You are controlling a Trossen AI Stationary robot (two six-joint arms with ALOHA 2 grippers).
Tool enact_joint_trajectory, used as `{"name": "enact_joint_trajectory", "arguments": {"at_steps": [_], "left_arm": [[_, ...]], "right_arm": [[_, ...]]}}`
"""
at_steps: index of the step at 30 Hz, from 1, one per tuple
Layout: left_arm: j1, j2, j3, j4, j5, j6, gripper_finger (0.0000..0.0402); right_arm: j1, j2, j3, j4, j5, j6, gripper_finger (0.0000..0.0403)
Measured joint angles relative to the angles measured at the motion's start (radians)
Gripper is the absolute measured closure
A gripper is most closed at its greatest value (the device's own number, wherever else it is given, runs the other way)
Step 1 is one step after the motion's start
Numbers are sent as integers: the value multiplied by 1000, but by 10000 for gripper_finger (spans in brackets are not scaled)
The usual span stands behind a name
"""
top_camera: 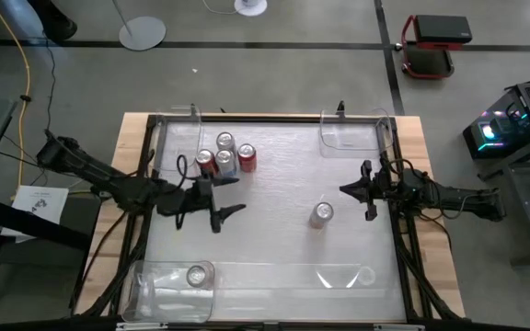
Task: Sort soda cans
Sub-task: Put the right orange and white soda can into the bottom transparent bin
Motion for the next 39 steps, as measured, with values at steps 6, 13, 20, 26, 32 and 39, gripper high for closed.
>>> {"name": "enact_joint_trajectory", "arguments": {"at_steps": [6, 13, 20, 26, 32, 39], "left_arm": [[31, -1, -2, -2, 9, -26, 55], [31, 0, -2, 49, 13, -22, 55], [29, -3, -2, 31, 13, -5, 55], [21, -53, -2, -103, -4, -51, 55], [11, -97, -2, -212, -7, -98, 55], [-15, -92, -2, -247, -6, -100, 55]], "right_arm": [[0, 0, 0, 181, -6, 294, 400], [0, 15, 0, 375, -27, 235, 391], [0, 104, 185, 123, 22, 162, 304], [-1, 325, 497, -351, 223, 119, 210], [-1, 567, 732, -567, 197, 111, 146], [0, 801, 820, -652, 50, 12, 102]]}}
